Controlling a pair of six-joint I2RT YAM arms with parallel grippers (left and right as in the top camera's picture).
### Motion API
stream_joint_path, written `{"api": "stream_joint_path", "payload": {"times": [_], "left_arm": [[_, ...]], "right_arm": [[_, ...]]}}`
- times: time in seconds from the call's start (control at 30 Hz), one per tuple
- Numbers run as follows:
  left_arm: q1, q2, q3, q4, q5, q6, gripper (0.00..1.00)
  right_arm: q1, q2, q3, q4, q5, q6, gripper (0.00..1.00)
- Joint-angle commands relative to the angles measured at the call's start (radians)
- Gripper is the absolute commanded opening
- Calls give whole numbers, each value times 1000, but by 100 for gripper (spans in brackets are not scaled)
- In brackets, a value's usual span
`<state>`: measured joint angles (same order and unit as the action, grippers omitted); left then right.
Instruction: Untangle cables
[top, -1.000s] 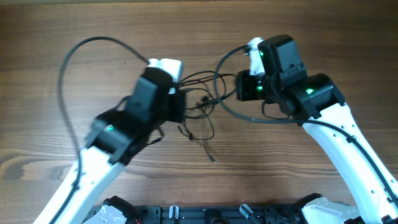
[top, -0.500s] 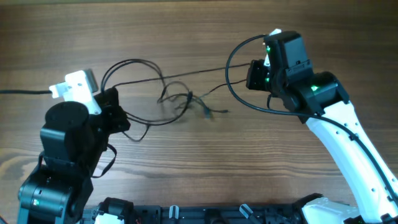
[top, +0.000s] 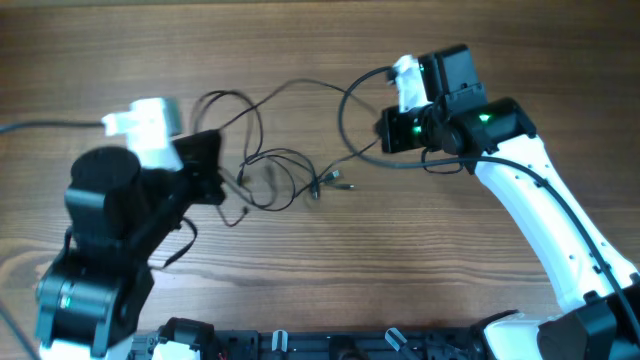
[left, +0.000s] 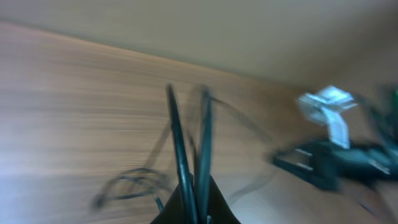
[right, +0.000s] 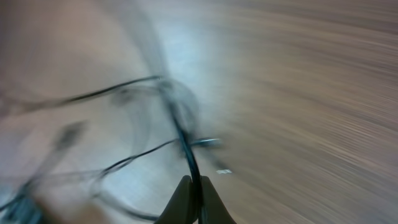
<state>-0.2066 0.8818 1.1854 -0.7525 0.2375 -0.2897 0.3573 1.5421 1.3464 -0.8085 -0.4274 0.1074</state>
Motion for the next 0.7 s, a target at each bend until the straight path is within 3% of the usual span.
{"api": "stream_joint_path", "payload": {"times": [0.0,0.03,0.07,0.13,0.2,0.23,0.4,0.5,0.67], "left_arm": [[4,95,19,49,435,164,4],[4,112,19,56,445,164,5],[4,135,19,65,445,163,16],[4,182,19,74,423,163,68],[4,233,19,72,371,153,100],[4,257,19,67,320,141,100],[4,304,19,6,12,-10,100],[4,294,19,-50,-18,-32,90],[4,254,19,-123,76,18,88]], "right_arm": [[3,11,-3,-2,-219,-170,4],[3,11,-3,-2,-159,-135,4],[3,11,-3,-8,-69,-72,4],[3,11,-3,-36,90,8,15],[3,11,-3,-82,117,-30,40],[3,11,-3,-104,117,-51,56],[3,11,-3,-173,101,-146,80],[5,12,-4,-184,-61,-266,84],[38,14,-23,-202,-235,-388,85]]}}
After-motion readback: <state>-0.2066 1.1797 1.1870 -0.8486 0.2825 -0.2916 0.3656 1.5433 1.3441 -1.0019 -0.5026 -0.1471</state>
